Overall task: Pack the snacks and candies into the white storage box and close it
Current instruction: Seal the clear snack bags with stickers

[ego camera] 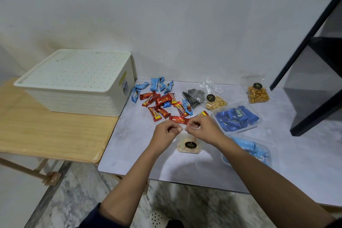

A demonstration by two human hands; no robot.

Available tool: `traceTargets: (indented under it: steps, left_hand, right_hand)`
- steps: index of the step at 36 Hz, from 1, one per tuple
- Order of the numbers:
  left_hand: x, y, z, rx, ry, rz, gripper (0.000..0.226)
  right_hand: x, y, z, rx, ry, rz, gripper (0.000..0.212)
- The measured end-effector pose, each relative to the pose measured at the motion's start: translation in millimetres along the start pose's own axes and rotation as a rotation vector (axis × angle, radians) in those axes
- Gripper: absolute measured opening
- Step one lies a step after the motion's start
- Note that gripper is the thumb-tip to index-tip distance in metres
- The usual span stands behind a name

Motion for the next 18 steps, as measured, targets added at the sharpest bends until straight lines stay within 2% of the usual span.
traceTargets:
  steps: [6, 12, 18]
  left_hand:
    - [-3, -5, 1, 0.038, 0.094, 0.075, 0.006]
    - [-3, -8, -1, 0.079, 0.054, 0.075, 0.006]
    - [-9, -13, -6, 0.071, 0.008, 0.088, 0.012]
  right_hand:
    - [-2, 2, 17, -0.095, -0.008, -0.031, 0.003]
    - [1, 7, 25, -0.046, -0.024, -0.043, 0.006]
    - [0, 12, 23, 0.112, -0.032, -0.061, 0.028]
Point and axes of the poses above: each hand's wrist, its own x-axis away from the middle knuckle, its own z-axis out of the back of the hand, y = z × x, the point moved 1 cm from there along -x, towards the middle knuckle, and after that the axes turned 14 degrees about -x, right-handed, at the moved point
